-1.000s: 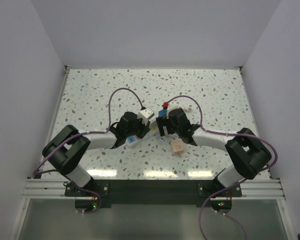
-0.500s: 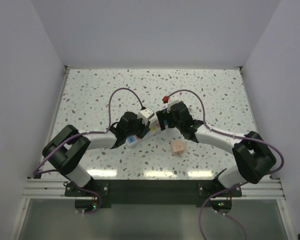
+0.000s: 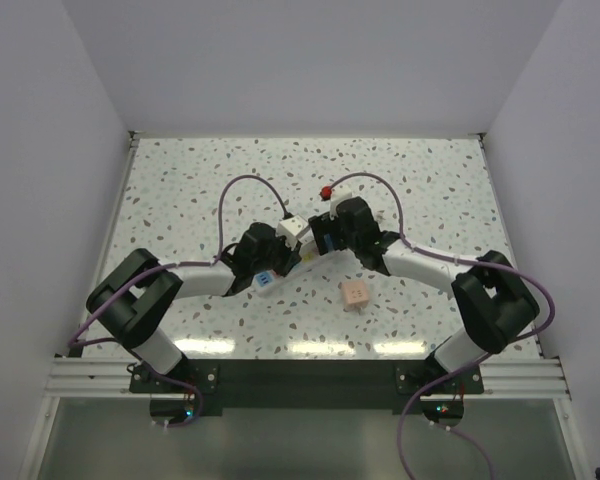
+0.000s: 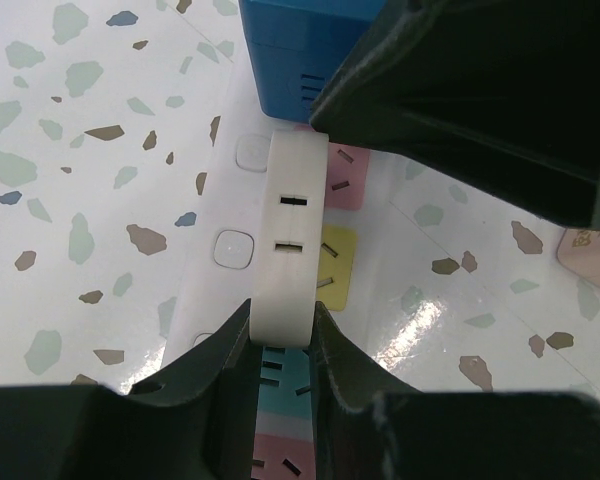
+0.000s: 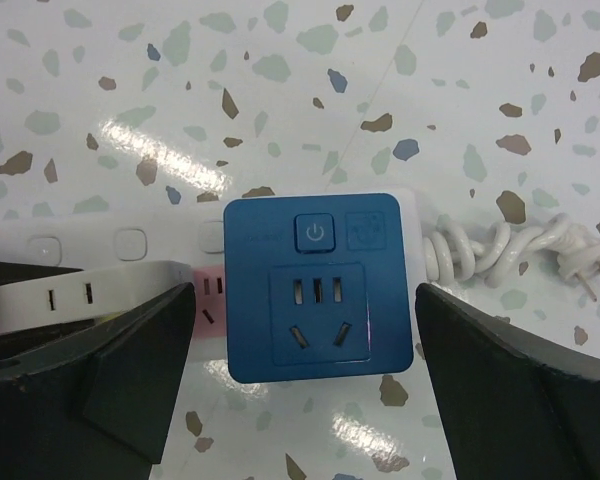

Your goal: Insert the plug

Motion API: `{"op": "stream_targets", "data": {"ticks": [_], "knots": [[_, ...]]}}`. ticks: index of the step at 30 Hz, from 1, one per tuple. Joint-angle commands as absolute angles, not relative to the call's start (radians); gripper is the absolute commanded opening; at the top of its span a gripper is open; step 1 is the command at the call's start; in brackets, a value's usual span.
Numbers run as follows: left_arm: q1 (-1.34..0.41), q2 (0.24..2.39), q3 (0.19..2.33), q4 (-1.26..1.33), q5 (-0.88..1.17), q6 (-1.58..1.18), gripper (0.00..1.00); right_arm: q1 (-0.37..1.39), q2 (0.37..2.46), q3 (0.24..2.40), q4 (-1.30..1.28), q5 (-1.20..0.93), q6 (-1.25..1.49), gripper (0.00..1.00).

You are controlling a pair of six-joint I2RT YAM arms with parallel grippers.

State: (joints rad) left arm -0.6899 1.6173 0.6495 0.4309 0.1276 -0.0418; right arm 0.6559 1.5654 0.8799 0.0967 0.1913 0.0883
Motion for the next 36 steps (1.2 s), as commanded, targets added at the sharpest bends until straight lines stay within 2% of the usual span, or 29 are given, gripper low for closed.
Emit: {"op": "stream_targets", "data": {"ticks": [1, 11, 17, 23, 24, 25, 36], "knots": [[-0.699, 1.658, 0.650, 0.353, 0.140, -0.063, 0.00, 0.650, 1.580, 0.902, 0.101, 0.178, 0.080, 0.94], [-0.698, 1.661, 0.650, 0.351, 0.138, -0.063, 0.00, 0.638, 1.577, 0.905, 0.117, 0.167, 0.074, 0.78], [-0.698, 1.658, 0.647, 0.351, 0.137, -0.066, 0.00, 0.624, 1.600, 0.910, 0.124, 0.149, 0.067, 0.58], [-0.698, 1.657, 0.647, 0.351, 0.135, -0.064, 0.00, 0.623, 1.611, 0.896, 0.109, 0.137, 0.074, 0.31], [-0.698, 1.658, 0.647, 0.351, 0.135, -0.064, 0.00, 0.623, 1.609, 0.885, 0.109, 0.135, 0.077, 0.13], [-0.699, 1.658, 0.647, 0.351, 0.135, -0.064, 0.00, 0.623, 1.609, 0.878, 0.110, 0.140, 0.087, 0.00], [-0.698, 1.657, 0.649, 0.350, 0.129, -0.072, 0.00, 0.627, 1.597, 0.718, 0.192, 0.086, 0.152, 0.00]]}}
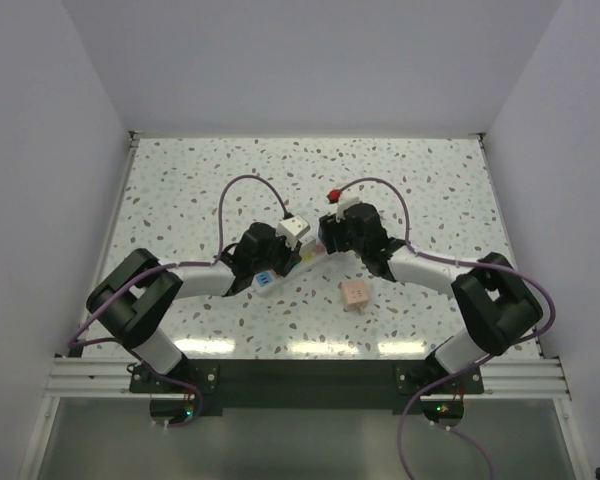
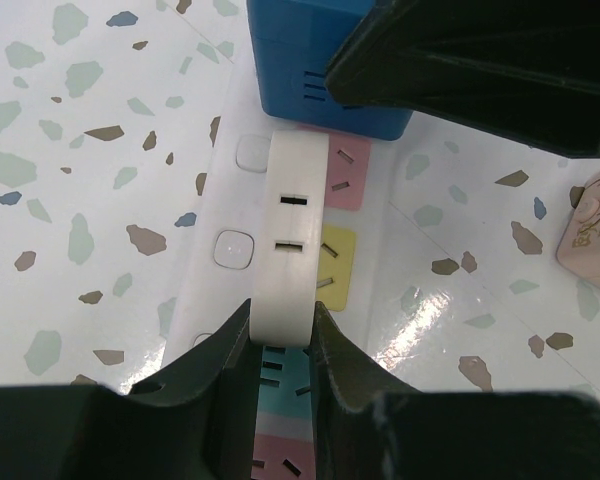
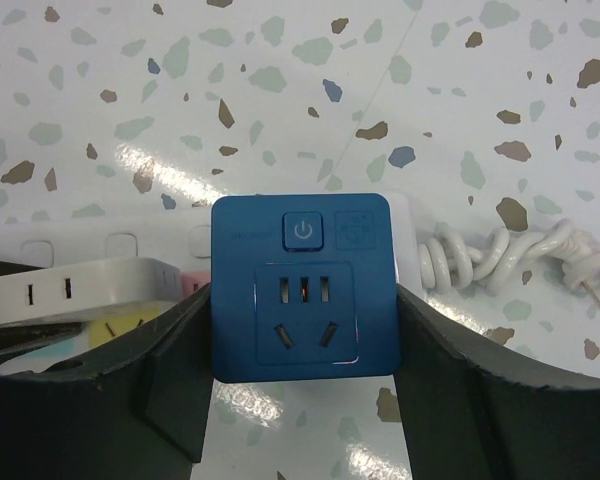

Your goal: Insert the plug

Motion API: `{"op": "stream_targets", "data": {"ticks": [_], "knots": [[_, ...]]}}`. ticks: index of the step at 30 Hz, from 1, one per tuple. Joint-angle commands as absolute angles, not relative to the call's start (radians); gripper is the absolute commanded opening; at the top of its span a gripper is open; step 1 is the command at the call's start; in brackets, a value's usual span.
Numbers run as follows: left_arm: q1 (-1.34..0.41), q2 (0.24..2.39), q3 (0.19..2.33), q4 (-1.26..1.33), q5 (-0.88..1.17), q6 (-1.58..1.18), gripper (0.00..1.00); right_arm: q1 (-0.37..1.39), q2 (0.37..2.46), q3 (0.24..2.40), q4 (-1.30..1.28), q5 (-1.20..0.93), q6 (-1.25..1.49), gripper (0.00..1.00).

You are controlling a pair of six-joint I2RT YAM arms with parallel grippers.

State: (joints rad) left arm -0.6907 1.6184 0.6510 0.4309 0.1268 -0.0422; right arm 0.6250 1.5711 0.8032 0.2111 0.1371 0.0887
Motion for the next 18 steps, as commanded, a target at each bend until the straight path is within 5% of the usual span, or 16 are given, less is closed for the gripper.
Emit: {"op": "stream_targets", "data": {"ticks": [1, 18], "knots": [[-0.698, 1.655, 0.650, 0.347, 0.126, -0.074, 0.00, 0.629, 1.598, 0.709, 0.199, 0.078, 0.159, 0.00], [-0.673, 1.598, 0.627, 0.357, 0.075, -0.104, 0.00, 0.732, 1.686, 0.632, 0.250, 0.181, 0.210, 0.00]]}}
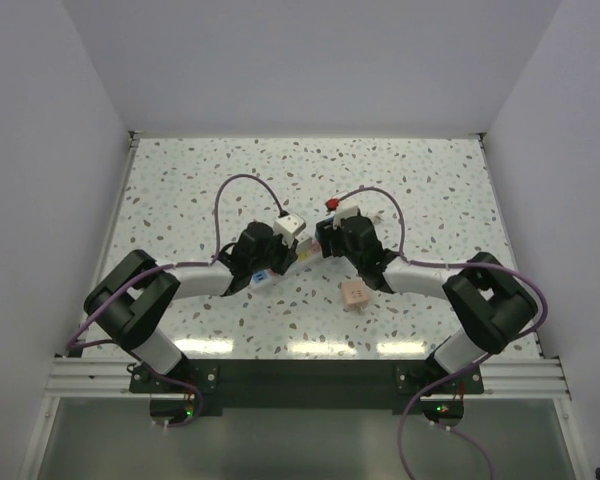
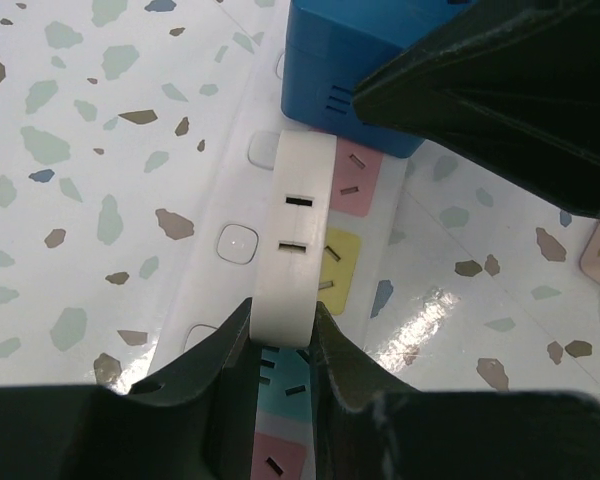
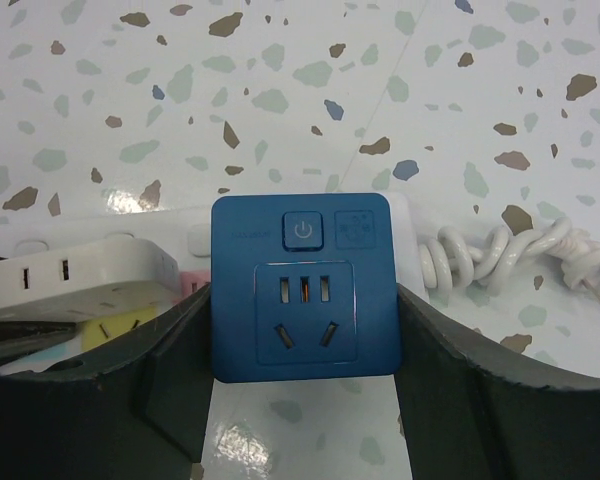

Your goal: Insert the plug

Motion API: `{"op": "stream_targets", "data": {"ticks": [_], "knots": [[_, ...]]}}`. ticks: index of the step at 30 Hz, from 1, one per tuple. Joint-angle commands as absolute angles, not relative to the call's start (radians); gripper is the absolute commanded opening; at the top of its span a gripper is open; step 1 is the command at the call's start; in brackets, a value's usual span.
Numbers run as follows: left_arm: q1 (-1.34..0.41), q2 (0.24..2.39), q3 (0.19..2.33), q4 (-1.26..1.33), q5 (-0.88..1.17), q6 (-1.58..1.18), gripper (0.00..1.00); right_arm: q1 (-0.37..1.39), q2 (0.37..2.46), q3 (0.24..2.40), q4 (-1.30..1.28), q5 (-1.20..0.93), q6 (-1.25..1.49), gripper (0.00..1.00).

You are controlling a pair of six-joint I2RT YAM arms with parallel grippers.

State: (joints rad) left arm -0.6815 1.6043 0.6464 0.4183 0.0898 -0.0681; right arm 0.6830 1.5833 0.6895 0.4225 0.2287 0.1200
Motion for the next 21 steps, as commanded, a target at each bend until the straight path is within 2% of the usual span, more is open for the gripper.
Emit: {"op": "stream_targets", "data": {"ticks": [1, 21], "knots": [[-0.672, 1.598, 0.629, 0.357, 0.077, -0.103, 0.00, 0.745, 1.695, 0.630, 0.250, 0.189, 0.210, 0.00], [-0.664, 1.588, 0.615, 0.376, 0.094, -0.106, 0.00, 0.818, 1.880, 0.658, 0.259, 0.247, 0.271, 0.00]]}}
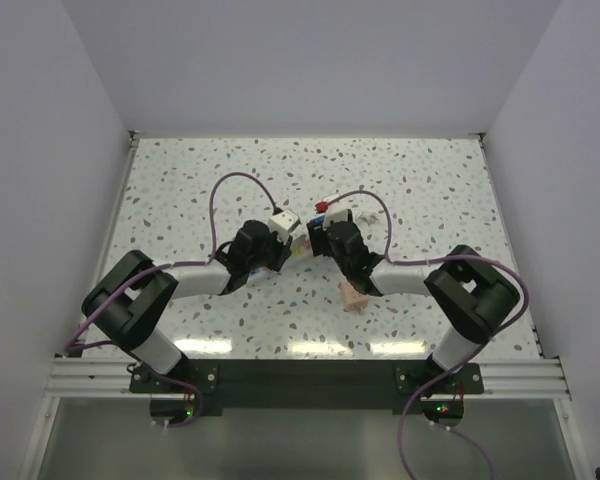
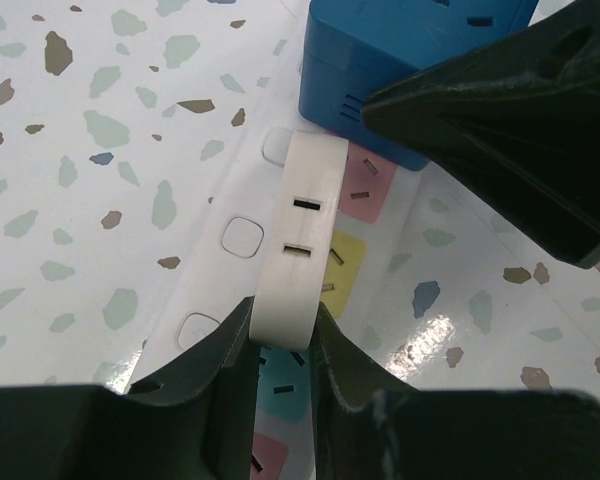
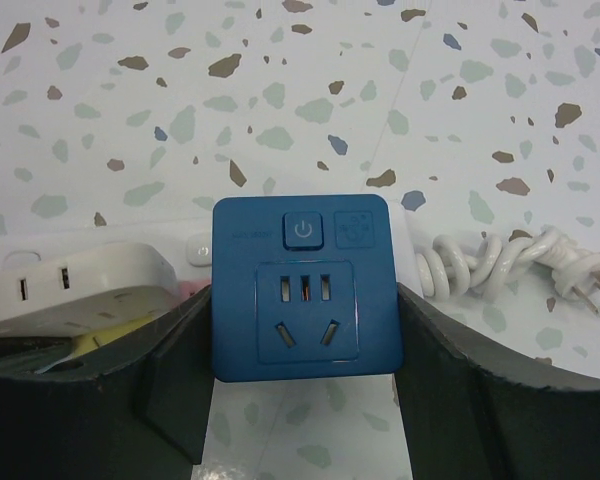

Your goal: Insert the plug

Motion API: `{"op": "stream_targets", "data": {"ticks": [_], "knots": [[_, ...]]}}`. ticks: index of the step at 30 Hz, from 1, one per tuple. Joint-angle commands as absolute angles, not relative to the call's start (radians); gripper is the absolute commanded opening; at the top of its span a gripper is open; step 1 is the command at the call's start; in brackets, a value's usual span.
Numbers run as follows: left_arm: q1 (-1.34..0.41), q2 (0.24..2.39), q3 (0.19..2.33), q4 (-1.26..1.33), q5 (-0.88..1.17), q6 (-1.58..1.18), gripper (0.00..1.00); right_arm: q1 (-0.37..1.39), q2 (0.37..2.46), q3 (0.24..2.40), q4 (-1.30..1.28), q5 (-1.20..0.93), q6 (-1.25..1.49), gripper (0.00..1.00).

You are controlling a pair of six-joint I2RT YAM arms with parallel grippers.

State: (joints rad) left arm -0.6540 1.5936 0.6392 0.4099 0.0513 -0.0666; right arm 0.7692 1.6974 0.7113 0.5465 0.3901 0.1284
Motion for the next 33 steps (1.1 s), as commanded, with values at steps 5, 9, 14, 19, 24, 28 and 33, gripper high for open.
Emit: {"op": "stream_targets", "data": {"ticks": [5, 9, 14, 19, 24, 28, 33], "knots": [[-0.664, 1.583, 0.611, 0.380, 0.094, -0.107, 0.00, 0.824, 1.959, 0.664, 0.288, 0.236, 0.288, 0.00], [-0.664, 1.585, 0.609, 0.382, 0.092, -0.109, 0.00, 0.825, 1.986, 0.650, 0.302, 0.238, 0.302, 0.00], [-0.664, 1.585, 0.607, 0.387, 0.089, -0.112, 0.00, 0.830, 2.048, 0.676, 0.310, 0.219, 0.322, 0.00], [-0.664, 1.571, 0.586, 0.441, 0.100, -0.118, 0.00, 0.830, 2.037, 0.701, 0.304, 0.206, 0.334, 0.00], [-0.664, 1.611, 0.603, 0.477, 0.146, -0.118, 0.00, 0.815, 1.947, 0.715, 0.275, 0.227, 0.328, 0.00], [-0.664, 1.628, 0.618, 0.517, 0.143, -0.129, 0.00, 0.753, 1.901, 0.733, 0.272, 0.184, 0.310, 0.00], [-0.664, 1.628, 0.638, 0.552, 0.163, -0.155, 0.00, 0.706, 1.887, 0.825, 0.221, 0.129, 0.270, 0.00]]}}
